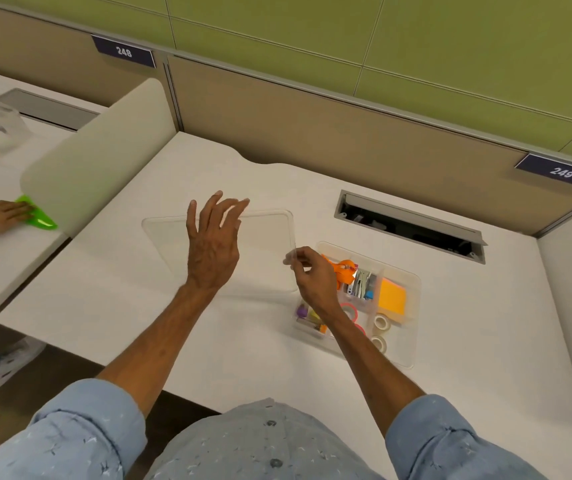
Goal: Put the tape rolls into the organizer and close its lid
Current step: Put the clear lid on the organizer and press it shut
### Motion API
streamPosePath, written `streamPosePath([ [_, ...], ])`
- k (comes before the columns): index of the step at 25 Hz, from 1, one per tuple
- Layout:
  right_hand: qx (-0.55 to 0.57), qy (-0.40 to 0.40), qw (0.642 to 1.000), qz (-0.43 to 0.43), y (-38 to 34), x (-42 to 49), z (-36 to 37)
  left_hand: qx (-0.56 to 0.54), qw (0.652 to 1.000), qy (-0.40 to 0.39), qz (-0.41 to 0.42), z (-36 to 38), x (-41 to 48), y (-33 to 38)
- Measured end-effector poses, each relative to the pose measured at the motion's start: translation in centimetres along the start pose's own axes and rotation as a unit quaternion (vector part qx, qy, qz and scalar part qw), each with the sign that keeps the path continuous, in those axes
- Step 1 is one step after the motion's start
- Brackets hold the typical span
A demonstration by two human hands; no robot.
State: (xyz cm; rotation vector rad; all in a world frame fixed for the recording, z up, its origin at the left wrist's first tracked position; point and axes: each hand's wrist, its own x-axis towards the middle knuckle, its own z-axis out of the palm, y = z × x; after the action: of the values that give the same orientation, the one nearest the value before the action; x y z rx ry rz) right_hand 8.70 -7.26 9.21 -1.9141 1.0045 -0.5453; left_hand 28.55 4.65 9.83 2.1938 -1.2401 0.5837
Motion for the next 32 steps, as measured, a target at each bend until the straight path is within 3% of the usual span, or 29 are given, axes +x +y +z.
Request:
streamPosePath([
  [4, 0.104, 0.012, 0.993, 0.046, 0.9, 0.4, -2.3, 0.010, 0.997, -0.013, -0.073, 0.4, 0.9, 1.5],
  [9, 0.243, 0.047, 0.955, 0.162, 3.1, 0.9, -6.9, 0.019, 0.977, -0.032, -0.211, 2.0, -0.7, 4.0],
  [14, 0.204, 0.086, 0.952, 0.212, 7.1, 0.0, -11.3, -0.187, 0.914, -0.126, -0.337, 4.3, -1.6, 7.8],
  [17, 0.149, 0.117, 0.958, 0.217, 8.5, -1.3, -13.0, -0.220, 0.899, -0.180, -0.332, 5.6, -1.9, 10.3],
  [19, 0.042, 0.158, 0.964, 0.211, 9.3, -2.3, -14.0, -0.237, 0.893, -0.219, -0.314, 6.3, -2.4, 11.8],
  [25, -0.124, 0.202, 0.944, 0.229, 12.1, -5.1, -16.6, -0.250, 0.869, -0.307, -0.298, 7.8, -4.4, 15.2],
  [32, -0.132, 0.163, 0.940, 0.270, 13.8, -6.8, -17.4, -0.212, 0.880, -0.305, -0.294, 7.9, -5.8, 17.3],
])
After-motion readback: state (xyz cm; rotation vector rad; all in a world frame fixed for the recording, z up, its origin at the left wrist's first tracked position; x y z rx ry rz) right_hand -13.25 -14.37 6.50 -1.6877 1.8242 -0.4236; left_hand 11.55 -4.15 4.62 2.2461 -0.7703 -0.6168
